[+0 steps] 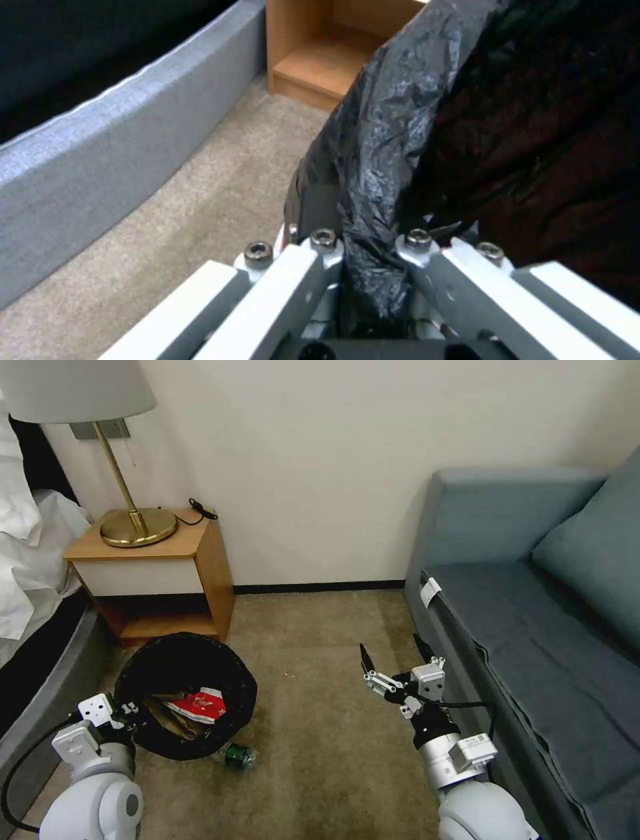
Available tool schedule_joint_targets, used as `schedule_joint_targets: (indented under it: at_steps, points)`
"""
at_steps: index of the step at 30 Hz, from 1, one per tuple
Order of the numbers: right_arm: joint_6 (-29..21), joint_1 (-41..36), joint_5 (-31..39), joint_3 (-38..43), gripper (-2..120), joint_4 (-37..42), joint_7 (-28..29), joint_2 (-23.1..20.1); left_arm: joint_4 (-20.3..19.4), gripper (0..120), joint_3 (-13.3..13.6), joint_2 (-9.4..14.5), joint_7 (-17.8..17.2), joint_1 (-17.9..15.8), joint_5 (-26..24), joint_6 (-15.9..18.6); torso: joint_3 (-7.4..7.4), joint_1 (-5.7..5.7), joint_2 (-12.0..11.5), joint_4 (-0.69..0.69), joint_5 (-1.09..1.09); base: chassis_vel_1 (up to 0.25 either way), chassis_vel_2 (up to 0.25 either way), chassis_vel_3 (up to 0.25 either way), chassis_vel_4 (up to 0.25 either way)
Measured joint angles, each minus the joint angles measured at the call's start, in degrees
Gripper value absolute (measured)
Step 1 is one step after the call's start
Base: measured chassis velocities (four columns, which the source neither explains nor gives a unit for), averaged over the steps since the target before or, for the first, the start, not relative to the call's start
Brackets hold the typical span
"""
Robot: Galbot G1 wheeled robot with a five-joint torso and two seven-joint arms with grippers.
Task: Pick up the trash bin, then pick up the garbage on the floor and place it into the trash bin.
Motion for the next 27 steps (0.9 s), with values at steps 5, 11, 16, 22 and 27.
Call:
schedule_joint_targets:
  at_steps: [5,11,16,22,27]
  points:
    - [0.0,0.58,0.1,-0.6,100,-0.45,-0.01,-0.23,0.03,2,0.02,-0.03,-0.03,-0.12,0.04,0.01,0.0,0.0,0.0,0.0,0.0,0.0,0.0,0.0,0.0]
    - [-0.48,5.99,5.59,-4.1,100,-2.12,-0.06,-2.58,0.19,2,-0.01,0.0,-0.04,-0.22,0.05,0.0,0.0,0.0,0.0,-0.02,0.0,0.0,0.0,0.0,0.0]
    - [-0.82,21.28,15.59,-12.17,100,-8.58,-1.32,-6.0,-0.13,2,-1.12,0.14,-0.04,-0.17,-0.08,0.18,0.0,0.0,0.0,0.01,0.0,0.0,0.0,0.0,0.0]
    - [-3.45,37.46,23.95,-22.29,100,-16.94,-1.01,-6.38,-0.5,2,-2.97,0.32,-0.06,-0.16,-1.08,0.44,0.01,0.0,0.0,0.0,0.0,0.0,0.0,0.0,0.0]
    - [-4.54,50.25,31.05,-34.79,100,-23.93,-0.68,-5.41,-0.7,2,-4.96,0.42,-0.1,-0.11,-2.38,0.5,0.01,0.0,0.0,0.0,-0.01,0.0,0.0,0.0,0.0]
